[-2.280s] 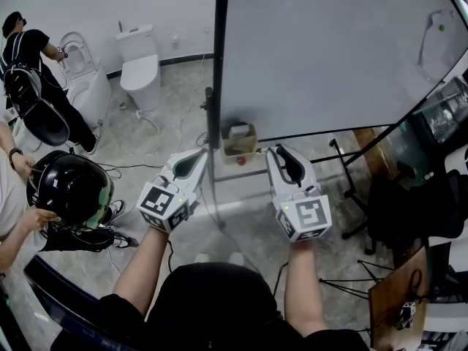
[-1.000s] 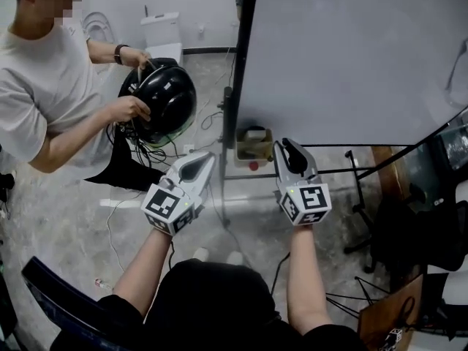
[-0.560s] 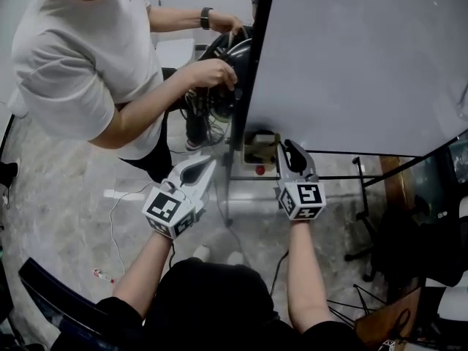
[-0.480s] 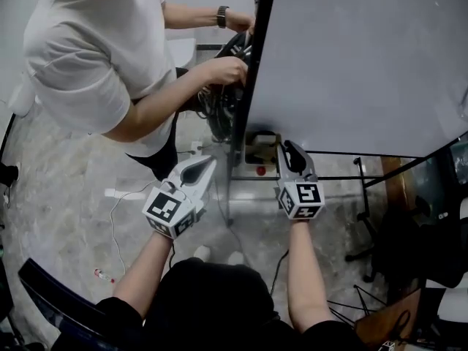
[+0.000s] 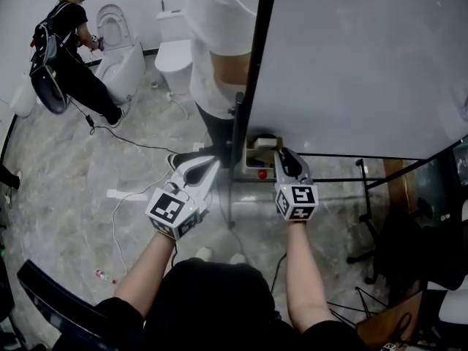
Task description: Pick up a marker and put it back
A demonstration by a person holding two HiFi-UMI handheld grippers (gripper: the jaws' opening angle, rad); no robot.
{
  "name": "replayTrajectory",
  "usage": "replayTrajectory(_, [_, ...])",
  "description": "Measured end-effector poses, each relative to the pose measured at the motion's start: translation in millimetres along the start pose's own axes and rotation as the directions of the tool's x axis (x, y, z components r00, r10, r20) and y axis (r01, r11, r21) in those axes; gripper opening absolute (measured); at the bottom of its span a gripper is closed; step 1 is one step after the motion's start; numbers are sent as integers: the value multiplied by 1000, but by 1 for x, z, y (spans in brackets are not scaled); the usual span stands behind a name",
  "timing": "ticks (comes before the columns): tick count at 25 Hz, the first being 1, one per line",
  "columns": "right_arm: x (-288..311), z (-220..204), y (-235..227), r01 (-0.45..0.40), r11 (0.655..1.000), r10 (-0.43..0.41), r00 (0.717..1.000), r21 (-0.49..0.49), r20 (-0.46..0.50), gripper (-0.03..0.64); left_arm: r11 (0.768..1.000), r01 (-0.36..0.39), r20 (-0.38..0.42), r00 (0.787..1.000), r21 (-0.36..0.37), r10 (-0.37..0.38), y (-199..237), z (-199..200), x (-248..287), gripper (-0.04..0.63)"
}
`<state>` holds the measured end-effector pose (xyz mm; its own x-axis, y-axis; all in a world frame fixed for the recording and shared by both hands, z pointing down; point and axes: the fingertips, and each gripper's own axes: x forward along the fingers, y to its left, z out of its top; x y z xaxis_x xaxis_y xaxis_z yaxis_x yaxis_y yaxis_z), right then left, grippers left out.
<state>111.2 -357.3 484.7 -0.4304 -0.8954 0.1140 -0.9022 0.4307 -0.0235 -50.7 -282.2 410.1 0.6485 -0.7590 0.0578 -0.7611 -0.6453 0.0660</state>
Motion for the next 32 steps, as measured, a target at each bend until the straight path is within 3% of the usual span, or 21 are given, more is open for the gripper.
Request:
replayTrajectory(14, [1, -27, 2, 8, 1000, -8, 998, -2, -69, 103, 999, 36, -15, 999, 35, -35, 3, -8, 1, 6])
replayTrajectory(25, [-7, -30, 4, 10, 1000, -10, 995, -6, -95, 156, 998, 58, -12, 998, 38, -57, -1, -7, -3, 6])
replayTrajectory(32, [-18, -17, 8, 18, 1000, -19, 997, -11, -73, 156, 998, 65, 0, 998, 26, -65, -6, -4, -6, 6])
